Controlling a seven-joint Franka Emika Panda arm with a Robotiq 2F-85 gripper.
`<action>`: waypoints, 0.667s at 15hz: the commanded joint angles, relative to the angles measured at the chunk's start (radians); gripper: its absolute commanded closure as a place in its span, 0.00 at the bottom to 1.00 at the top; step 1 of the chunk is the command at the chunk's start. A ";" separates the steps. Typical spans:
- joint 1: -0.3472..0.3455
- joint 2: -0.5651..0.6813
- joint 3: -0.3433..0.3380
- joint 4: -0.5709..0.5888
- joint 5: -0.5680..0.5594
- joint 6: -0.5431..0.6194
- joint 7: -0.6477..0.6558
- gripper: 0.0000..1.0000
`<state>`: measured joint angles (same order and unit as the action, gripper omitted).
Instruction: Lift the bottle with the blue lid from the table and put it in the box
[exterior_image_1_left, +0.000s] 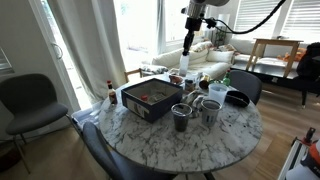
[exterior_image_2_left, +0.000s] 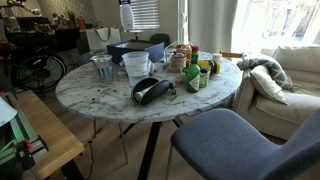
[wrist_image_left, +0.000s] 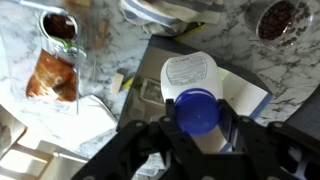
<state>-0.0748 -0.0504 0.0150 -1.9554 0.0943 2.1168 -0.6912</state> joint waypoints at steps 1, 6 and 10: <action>0.109 -0.056 0.061 -0.083 -0.044 0.135 0.001 0.81; 0.171 -0.005 0.086 -0.049 -0.007 0.139 -0.033 0.56; 0.165 0.006 0.077 -0.049 -0.003 0.145 -0.061 0.81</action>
<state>0.0829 -0.0448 0.0986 -2.0072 0.0925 2.2647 -0.7549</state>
